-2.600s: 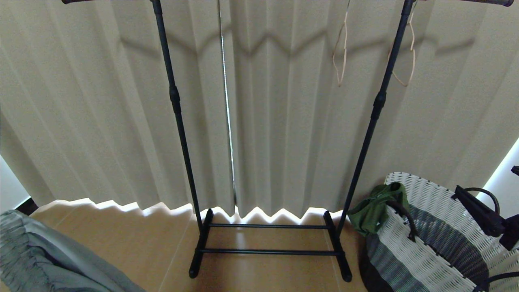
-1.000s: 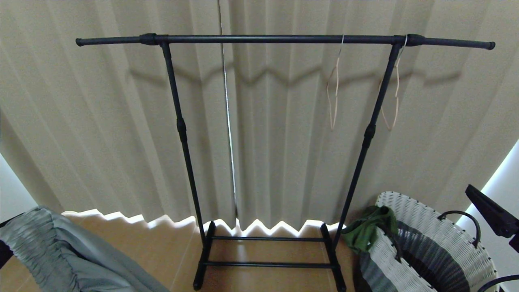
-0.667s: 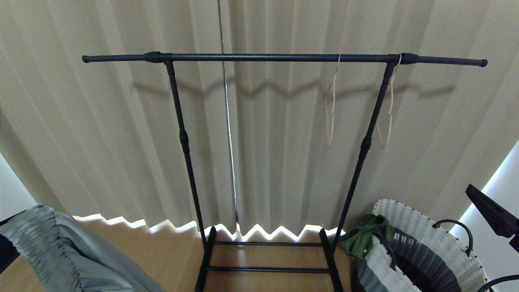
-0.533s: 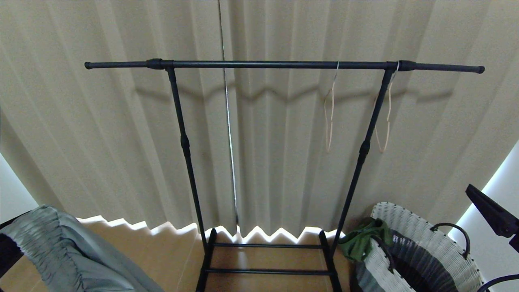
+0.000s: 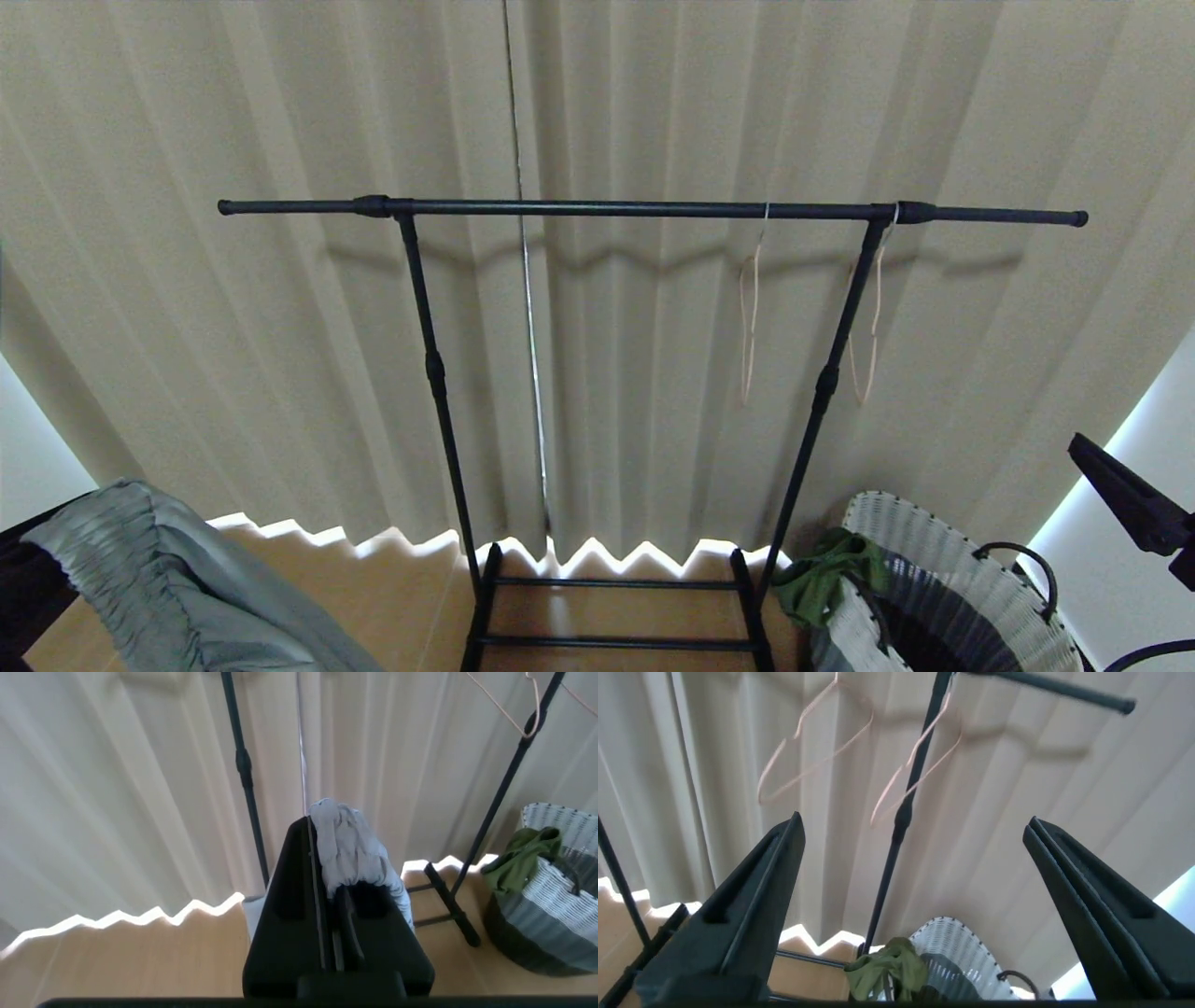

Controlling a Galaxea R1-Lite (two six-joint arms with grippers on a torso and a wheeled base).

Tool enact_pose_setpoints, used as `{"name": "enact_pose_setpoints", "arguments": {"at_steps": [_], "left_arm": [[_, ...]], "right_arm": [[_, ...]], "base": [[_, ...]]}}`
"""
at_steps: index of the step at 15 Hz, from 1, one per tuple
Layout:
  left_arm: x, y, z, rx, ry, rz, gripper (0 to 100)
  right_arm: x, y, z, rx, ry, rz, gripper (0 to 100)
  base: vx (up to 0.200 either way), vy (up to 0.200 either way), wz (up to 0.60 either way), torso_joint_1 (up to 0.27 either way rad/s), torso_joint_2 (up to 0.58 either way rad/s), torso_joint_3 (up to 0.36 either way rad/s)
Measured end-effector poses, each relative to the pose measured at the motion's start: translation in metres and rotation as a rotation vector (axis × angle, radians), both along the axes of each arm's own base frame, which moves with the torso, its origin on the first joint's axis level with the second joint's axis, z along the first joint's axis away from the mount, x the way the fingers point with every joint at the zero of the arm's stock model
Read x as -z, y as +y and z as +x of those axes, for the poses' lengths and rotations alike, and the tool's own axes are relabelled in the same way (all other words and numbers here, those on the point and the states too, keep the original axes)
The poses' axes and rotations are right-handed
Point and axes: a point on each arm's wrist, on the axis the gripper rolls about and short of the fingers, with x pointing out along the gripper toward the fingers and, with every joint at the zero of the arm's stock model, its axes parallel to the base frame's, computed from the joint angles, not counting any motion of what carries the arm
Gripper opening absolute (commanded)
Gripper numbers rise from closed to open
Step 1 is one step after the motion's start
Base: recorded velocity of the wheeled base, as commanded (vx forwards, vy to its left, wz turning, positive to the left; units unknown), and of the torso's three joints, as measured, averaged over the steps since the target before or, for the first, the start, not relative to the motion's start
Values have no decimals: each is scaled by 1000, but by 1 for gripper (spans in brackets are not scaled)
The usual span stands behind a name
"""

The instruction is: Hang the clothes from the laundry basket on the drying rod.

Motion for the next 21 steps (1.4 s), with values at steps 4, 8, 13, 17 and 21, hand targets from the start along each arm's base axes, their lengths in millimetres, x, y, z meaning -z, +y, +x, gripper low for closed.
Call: {"name": "enact_pose_setpoints", "arguments": {"at_steps": [4,8,13,17,21], "left_arm": [[6,-1,3,1,31,8,0],[8,-2,3,33,40,8,0],[9,-2,3,43,43,10,0],[10,-2,2,45,43,14,0],[12,-1,0,46,40,16,0]], "right_arm": [[1,0,0,-3,4,0,100],[2,0,-1,-2,9,1,100],[3,0,-1,-1,13,1,100],[4,0,-1,-3,15,1,100],[13,0,-1,0,91,7,100]], "base": [[150,0,0,74,-164,-93],[200,0,0,6,-18,-6],[200,0,0,9,0,0],[200,0,0,2,4,2],[0,0,0,0,0,0]]}}
